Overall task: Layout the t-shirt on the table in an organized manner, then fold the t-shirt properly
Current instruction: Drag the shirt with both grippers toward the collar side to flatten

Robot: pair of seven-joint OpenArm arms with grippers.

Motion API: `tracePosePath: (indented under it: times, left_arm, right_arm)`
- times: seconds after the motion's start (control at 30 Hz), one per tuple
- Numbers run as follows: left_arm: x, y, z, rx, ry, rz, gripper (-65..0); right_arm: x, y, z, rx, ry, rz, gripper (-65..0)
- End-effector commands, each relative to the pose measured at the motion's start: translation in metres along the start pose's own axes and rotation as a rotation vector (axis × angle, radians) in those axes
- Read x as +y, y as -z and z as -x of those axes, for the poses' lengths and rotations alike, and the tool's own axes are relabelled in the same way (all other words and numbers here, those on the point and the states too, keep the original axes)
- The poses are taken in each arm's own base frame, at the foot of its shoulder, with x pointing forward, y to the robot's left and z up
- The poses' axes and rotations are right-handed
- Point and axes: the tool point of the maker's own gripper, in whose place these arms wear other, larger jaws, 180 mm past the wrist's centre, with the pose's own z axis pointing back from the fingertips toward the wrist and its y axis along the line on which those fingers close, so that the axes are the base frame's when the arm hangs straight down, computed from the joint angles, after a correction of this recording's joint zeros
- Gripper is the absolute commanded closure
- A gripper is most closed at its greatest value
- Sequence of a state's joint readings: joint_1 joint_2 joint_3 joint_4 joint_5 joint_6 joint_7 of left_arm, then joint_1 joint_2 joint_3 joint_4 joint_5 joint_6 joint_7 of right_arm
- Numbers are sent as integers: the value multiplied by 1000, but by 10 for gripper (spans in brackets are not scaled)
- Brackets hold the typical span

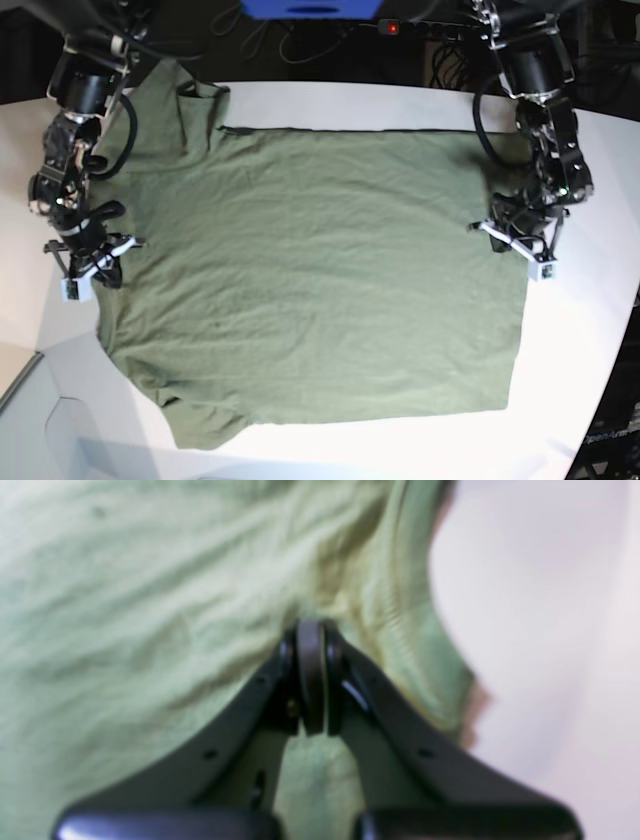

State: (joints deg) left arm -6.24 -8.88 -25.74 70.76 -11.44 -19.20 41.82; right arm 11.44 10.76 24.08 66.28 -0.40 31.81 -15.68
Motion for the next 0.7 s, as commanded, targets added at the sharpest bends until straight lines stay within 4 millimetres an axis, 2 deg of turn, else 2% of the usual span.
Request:
tracePosePath:
  times: [0.0, 0.07, 0.17, 0.33, 0.43, 0.5, 0.6, 0.67]
  left_arm:
    - [8, -9, -22, -45, 28, -32, -1]
    - [5, -22, -40, -79, 48, -39, -1]
    - [4, -44, -49, -106, 42, -59, -1]
    - [11, -92, -51, -157, 87, -126, -5]
    - [12, -113, -31, -141, 138, -151, -20]
    - [17, -120, -17, -120, 150, -165, -73]
    - [22, -124, 9, -60, 157, -175, -223]
    - [25, -127, 24, -34, 160, -178, -311]
  right_arm:
    - [-6, -8, -33, -105, -6, 16, 0]
    - [-9, -22, -42, -152, -1, 49, 0]
    - [-13, -45, -43, -169, -15, 93, 0]
    - [-14, -72, -12, -37, -70, 119, -5]
    - [-13, -89, 13, 33, -91, 124, -59]
    - [-5, -99, 28, 51, -75, 109, -122]
    - [3, -117, 38, 55, -60, 88, -214]
    - [9, -129, 38, 44, -56, 75, -263]
